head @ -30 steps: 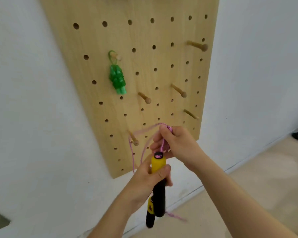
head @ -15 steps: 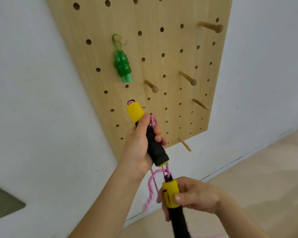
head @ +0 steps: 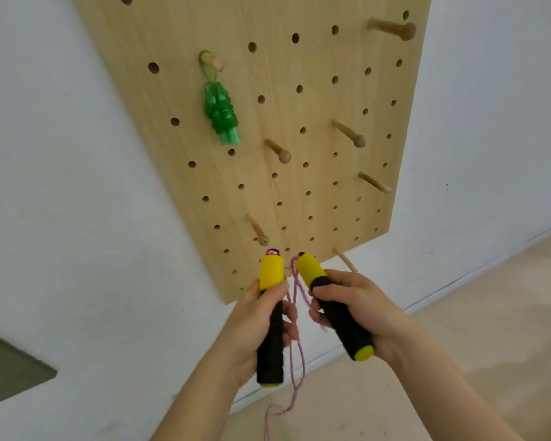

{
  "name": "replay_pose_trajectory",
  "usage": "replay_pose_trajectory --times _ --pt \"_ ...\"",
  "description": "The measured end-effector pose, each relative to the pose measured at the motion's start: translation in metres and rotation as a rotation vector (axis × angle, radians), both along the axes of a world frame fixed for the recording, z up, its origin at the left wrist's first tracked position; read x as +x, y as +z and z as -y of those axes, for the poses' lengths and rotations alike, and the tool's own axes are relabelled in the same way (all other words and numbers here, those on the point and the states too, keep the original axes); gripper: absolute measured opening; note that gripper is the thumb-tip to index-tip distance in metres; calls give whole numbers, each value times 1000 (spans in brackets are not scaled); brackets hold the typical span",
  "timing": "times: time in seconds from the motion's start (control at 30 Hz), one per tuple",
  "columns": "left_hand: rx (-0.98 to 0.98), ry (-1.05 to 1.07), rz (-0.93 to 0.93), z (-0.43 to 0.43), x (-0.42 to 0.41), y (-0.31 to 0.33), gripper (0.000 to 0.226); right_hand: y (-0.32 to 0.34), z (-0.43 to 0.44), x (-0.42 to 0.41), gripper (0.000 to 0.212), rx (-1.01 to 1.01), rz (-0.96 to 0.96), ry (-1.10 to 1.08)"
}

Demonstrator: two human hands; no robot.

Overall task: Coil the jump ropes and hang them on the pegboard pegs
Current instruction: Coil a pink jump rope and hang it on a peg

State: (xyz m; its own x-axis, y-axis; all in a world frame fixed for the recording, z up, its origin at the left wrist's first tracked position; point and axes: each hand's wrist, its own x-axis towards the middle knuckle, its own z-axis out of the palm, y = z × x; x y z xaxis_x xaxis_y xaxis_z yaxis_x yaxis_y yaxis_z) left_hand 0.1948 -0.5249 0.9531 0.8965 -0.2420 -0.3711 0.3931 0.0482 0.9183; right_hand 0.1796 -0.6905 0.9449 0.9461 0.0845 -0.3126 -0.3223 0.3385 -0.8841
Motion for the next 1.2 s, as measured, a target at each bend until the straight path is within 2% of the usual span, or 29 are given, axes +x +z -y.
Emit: replay_pose_trajectory --times 0.07,0.13,0.33,0.5,0.67,0.77,0.9,1.0,1.07,1.13,1.2 --pt "-93 50 -38 8 -8 -7 27 4 -16 -4 14 -77 98 -2" --pt "-109 78 2 11 -11 -16 34 4 -31 -7 16 -137 162 -37" --pt "-23 109 161 9 -19 -9 21 -2 -50 -12 22 -228 179 39" --pt "83 287 260 15 -17 -17 15 -6 -47 -18 31 -317 242 196" --pt "97 270 270 19 -20 -20 20 -21 -35 -21 57 -621 290 358" --pt "152 69 235 22 -22 -20 28 -30 -37 -22 64 -908 309 306" --pt "360 -149 277 26 -22 -22 39 -51 -44 -21 48 -1362 382 58" --pt "584 -141 317 35 -21 -22 43 -52 -39 -19 34 -1542 394 21" --pt "703 -143 340 41 -21 -16 41 -49 -32 -15 24 -1474 419 -17" --pt "893 -185 489 41 -20 -8 38 -42 -21 -11 18 -1223 302 -36" --pt "959 -19 703 33 -14 0 28 -33 -6 -9 21 -947 165 -13"
